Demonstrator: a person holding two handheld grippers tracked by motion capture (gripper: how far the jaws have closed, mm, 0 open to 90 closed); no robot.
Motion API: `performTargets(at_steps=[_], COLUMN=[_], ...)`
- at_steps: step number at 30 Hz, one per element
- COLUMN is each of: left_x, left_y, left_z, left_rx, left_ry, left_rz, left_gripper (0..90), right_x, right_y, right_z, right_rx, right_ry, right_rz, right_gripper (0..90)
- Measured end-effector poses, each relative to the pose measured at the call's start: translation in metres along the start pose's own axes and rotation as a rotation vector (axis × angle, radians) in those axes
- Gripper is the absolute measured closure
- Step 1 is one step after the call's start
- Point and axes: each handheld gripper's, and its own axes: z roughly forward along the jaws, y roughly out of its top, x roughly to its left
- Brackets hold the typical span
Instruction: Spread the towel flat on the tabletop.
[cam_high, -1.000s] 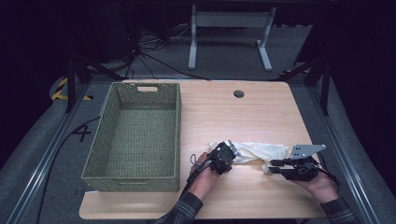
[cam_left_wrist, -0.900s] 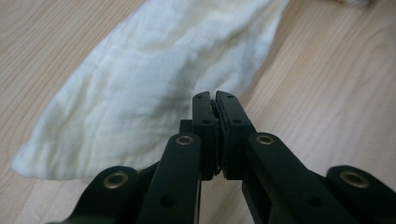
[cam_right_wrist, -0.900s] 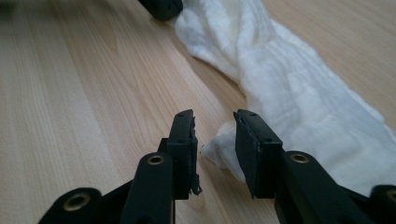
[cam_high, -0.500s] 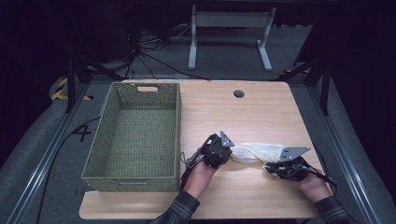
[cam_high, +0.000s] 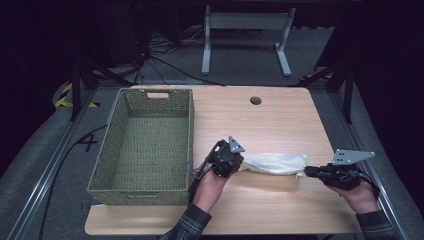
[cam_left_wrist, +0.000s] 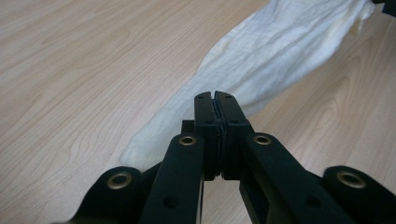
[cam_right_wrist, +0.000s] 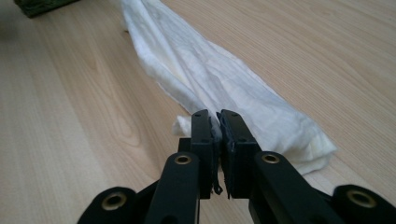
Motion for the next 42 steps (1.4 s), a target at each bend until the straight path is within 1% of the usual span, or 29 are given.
performTargets(at_steps=[3, 5, 7, 12, 15, 16, 17, 19, 21, 23, 25, 27, 29, 30, 31, 32, 33, 34, 35, 36, 37, 38, 39, 40, 42], left_x=[-0.007, -0.01, -0.015, -0.026, -0.031, -0.032, -0.033, -0.035, -0.036, -0.035, -0.032, -0.03, -0.029, -0.028, -0.028, -0.028, -0.028, -0.028, -0.028, -0.028, -0.029, -0.029, -0.029, -0.028, -0.027], left_y=[-0.004, -0.007, -0.011, -0.022, -0.029, -0.032, -0.034, -0.037, -0.041, -0.043, -0.044, -0.045, -0.045, -0.045, -0.045, -0.045, -0.045, -0.045, -0.046, -0.046, -0.046, -0.046, -0.046, -0.046, -0.043], left_z=[-0.004, -0.006, -0.006, -0.004, -0.008, -0.01, -0.013, -0.018, -0.019, -0.014, -0.008, -0.002, 0.003, 0.006, 0.01, 0.01, 0.015, 0.018, 0.023, 0.027, 0.035, 0.035, 0.037, 0.039, 0.042], left_rx=[0.019, 0.034, 0.044, 0.07, 0.083, 0.08, 0.09, 0.092, 0.098, 0.112, 0.114, 0.118, 0.129, 0.14, 0.149, 0.149, 0.165, 0.182, 0.197, 0.215, 0.238, 0.238, 0.242, 0.232, 0.227], left_ry=[-0.018, -0.05, -0.064, -0.124, -0.164, -0.179, -0.192, -0.187, -0.194, -0.171, -0.152, -0.134, -0.123, -0.124, -0.125, -0.125, -0.122, -0.123, -0.128, -0.127, -0.113, -0.113, -0.113, -0.108, -0.085], left_rz=[0.013, 0.012, 0.009, 0.014, 0.01, 0.004, 0.005, 0.013, 0.019, 0.029, 0.023, 0.025, 0.034, 0.032, 0.034, 0.034, 0.039, 0.047, 0.048, 0.056, 0.076, 0.076, 0.071, 0.076, 0.078], left_gripper=[88.5, 88.5, 88.5, 88.5, 88.5, 88.5, 88.5, 88.4, 87.5, 81.4, 74.4, 72.0, 72.0, 74.0, 76.5, 79.2, 79.2, 82.1, 84.5, 84.5, 85.3, 85.4, 85.4, 85.8, 86.0], right_x=[0.007, 0.013, 0.018, 0.026, 0.032, 0.034, 0.036, 0.04, 0.043, 0.044, 0.044, 0.042, 0.041, 0.039, 0.036, 0.036, 0.034, 0.032, 0.03, 0.03, 0.027, 0.027, 0.026, 0.025, 0.024], right_y=[-0.002, -0.005, -0.007, -0.013, -0.017, -0.018, -0.019, -0.021, -0.022, -0.023, -0.023, -0.022, -0.021, -0.02, -0.02, -0.02, -0.02, -0.021, -0.024, -0.024, -0.028, -0.028, -0.028, -0.029, -0.028], right_z=[-0.002, -0.004, -0.005, -0.003, -0.003, -0.004, -0.005, -0.008, -0.01, -0.007, -0.001, 0.004, 0.004, 0.004, 0.004, 0.004, 0.005, 0.009, 0.015, 0.015, 0.024, 0.024, 0.028, 0.031, 0.038], right_rx=[0.006, 0.015, 0.017, 0.047, 0.061, 0.064, 0.066, 0.065, 0.066, 0.08, 0.099, 0.102, 0.091, 0.078, 0.076, 0.076, 0.08, 0.099, 0.13, 0.13, 0.168, 0.168, 0.182, 0.196, 0.212], right_ry=[0.024, 0.036, 0.05, 0.08, 0.101, 0.111, 0.116, 0.133, 0.145, 0.148, 0.151, 0.145, 0.134, 0.127, 0.124, 0.124, 0.12, 0.109, 0.102, 0.102, 0.093, 0.093, 0.092, 0.086, 0.069], right_rz=[-0.013, -0.02, -0.025, -0.027, -0.032, -0.033, -0.032, -0.037, -0.04, -0.043, -0.043, -0.042, -0.041, -0.034, -0.025, -0.025, -0.026, -0.027, -0.03, -0.03, -0.028, -0.028, -0.03, -0.035, -0.042], right_gripper=[84.7, 84.7, 84.7, 84.6, 84.6, 84.5, 84.5, 84.5, 84.3, 82.7, 78.2, 73.8, 73.4, 73.9, 76.5, 76.5, 78.5, 81.4, 85.0, 85.0, 86.0, 86.0, 86.5, 86.9, 86.9])
